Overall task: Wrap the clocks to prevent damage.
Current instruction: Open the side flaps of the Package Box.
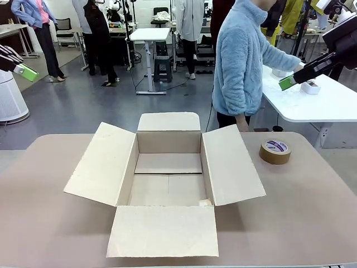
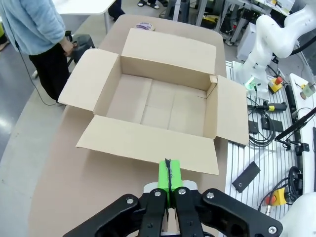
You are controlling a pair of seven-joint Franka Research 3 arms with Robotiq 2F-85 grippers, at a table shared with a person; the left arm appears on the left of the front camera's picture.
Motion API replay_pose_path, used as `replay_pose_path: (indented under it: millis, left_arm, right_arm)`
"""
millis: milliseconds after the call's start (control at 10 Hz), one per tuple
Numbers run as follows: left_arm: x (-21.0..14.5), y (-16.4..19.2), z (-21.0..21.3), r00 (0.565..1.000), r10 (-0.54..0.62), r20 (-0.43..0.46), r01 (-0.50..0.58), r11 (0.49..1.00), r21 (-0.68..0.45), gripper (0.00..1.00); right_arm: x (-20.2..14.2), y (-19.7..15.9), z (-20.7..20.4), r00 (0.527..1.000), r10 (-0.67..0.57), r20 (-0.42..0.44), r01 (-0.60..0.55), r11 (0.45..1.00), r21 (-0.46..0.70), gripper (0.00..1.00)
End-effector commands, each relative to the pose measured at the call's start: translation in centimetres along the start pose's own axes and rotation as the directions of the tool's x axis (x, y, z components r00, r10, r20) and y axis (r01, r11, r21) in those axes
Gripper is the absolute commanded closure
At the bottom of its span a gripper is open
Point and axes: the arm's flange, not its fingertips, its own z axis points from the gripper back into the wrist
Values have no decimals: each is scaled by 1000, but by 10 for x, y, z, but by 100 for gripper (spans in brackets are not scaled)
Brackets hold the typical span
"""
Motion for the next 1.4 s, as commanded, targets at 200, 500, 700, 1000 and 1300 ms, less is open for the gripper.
replay_pose_path:
  millis: [200,500,700,1000,1300]
  left_arm:
    - [0,0,0,1000,1,0,-1,1000,0,100]
    - [58,-38,-46,967,171,-191,-146,980,138,100]
    - [89,-59,-105,848,384,-366,-277,908,314,100]
    - [90,-61,-170,712,512,-482,-306,843,443,100]
    - [72,-52,-219,660,584,-473,-314,786,532,100]
  right_arm:
    - [1,0,0,1000,-16,8,16,1000,-3,100]
    - [42,53,-32,984,-147,-104,140,987,-75,99]
    - [69,99,-84,909,-318,-270,264,939,-219,99]
    - [73,128,-155,702,-541,-463,295,812,-503,99]
    - [71,126,-180,643,-567,-515,360,817,-450,99]
